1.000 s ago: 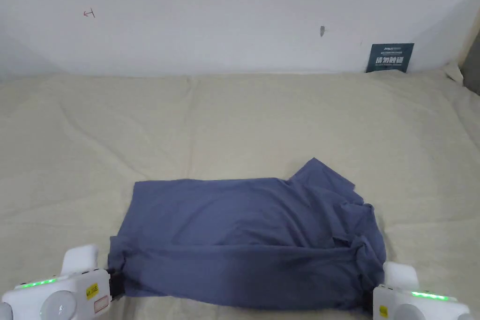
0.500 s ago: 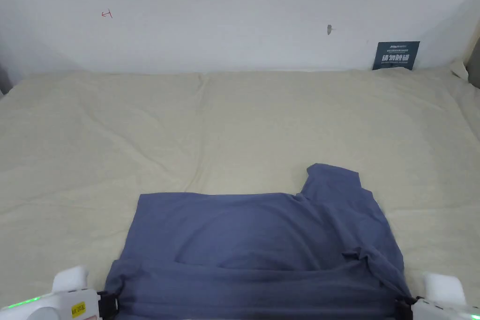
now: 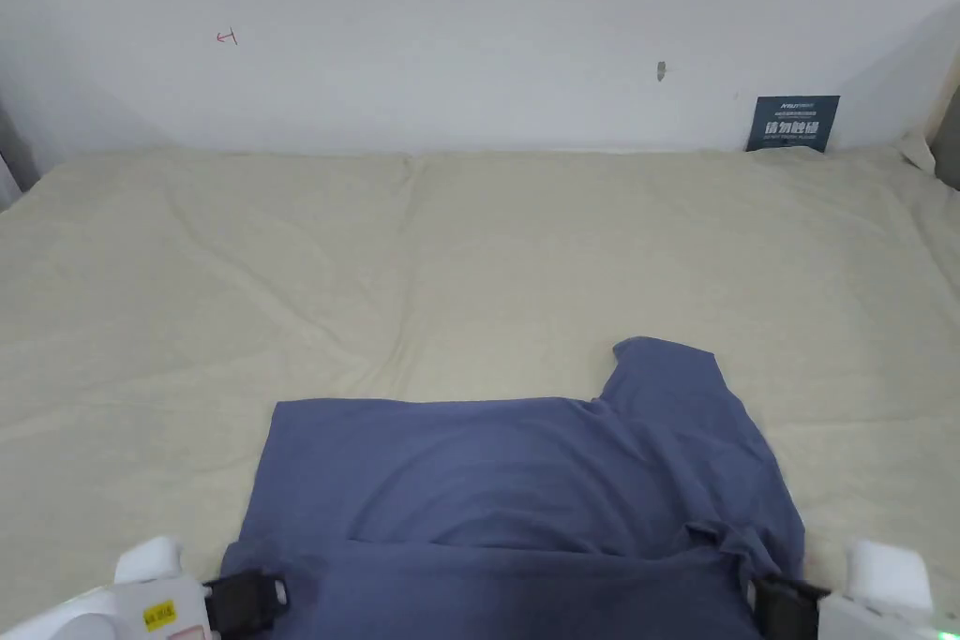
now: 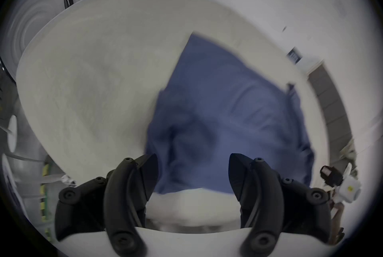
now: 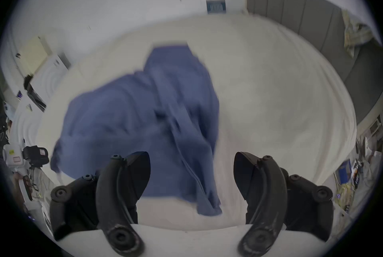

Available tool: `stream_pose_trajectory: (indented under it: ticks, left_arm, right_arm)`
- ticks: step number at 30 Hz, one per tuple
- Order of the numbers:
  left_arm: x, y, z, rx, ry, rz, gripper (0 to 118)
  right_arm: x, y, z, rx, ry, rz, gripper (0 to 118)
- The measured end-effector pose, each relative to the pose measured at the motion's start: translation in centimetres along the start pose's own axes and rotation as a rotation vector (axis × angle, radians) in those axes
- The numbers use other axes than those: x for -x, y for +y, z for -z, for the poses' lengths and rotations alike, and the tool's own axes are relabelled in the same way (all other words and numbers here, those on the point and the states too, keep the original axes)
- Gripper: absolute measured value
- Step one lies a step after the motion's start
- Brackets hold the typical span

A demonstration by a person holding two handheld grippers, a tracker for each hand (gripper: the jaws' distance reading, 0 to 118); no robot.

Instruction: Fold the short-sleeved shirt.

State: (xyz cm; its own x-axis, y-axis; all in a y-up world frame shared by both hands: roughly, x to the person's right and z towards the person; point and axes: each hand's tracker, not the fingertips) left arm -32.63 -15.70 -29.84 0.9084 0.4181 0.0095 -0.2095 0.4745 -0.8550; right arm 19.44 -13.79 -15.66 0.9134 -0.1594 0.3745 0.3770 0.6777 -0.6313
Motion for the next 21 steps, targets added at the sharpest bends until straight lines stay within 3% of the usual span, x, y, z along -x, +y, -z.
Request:
stream_pose_trajectory:
  ticks: [3, 10, 15, 16, 17, 18, 19, 21]
  left_arm:
    - [-3.7, 2.1, -3.7, -0.164, -0.043, 0.066, 89]
    - [-12.4, 4.3, -10.3, -0.651, -0.010, 0.307, 89]
    - [-15.5, 3.5, -11.1, -0.811, 0.034, 0.407, 89]
    - [-15.9, 3.2, -11.2, -0.833, 0.035, 0.414, 85]
    - [-16.0, 2.9, -11.2, -0.836, 0.023, 0.419, 73]
    - [-16.2, 2.6, -11.3, -0.850, 0.005, 0.433, 51]
    - [-16.3, 2.4, -11.5, -0.847, -0.014, 0.439, 6]
    - [-16.6, 2.5, -11.5, -0.819, -0.048, 0.443, 0]
  right_arm:
    - [1.8, 4.0, -4.2, -0.200, 0.040, -0.034, 86]
    - [6.3, 8.5, -11.3, -0.609, 0.063, -0.130, 86]
    - [8.2, 8.4, -12.2, -0.701, 0.007, -0.183, 83]
    - [8.5, 8.3, -12.3, -0.707, 0.005, -0.188, 70]
    - [8.7, 8.1, -12.3, -0.729, -0.016, -0.193, 50]
    - [8.9, 8.0, -12.4, -0.736, -0.036, -0.197, 17]
    - [9.0, 8.0, -12.2, -0.739, -0.046, -0.194, 0]
    - [8.8, 7.9, -12.1, -0.744, -0.048, -0.187, 0]
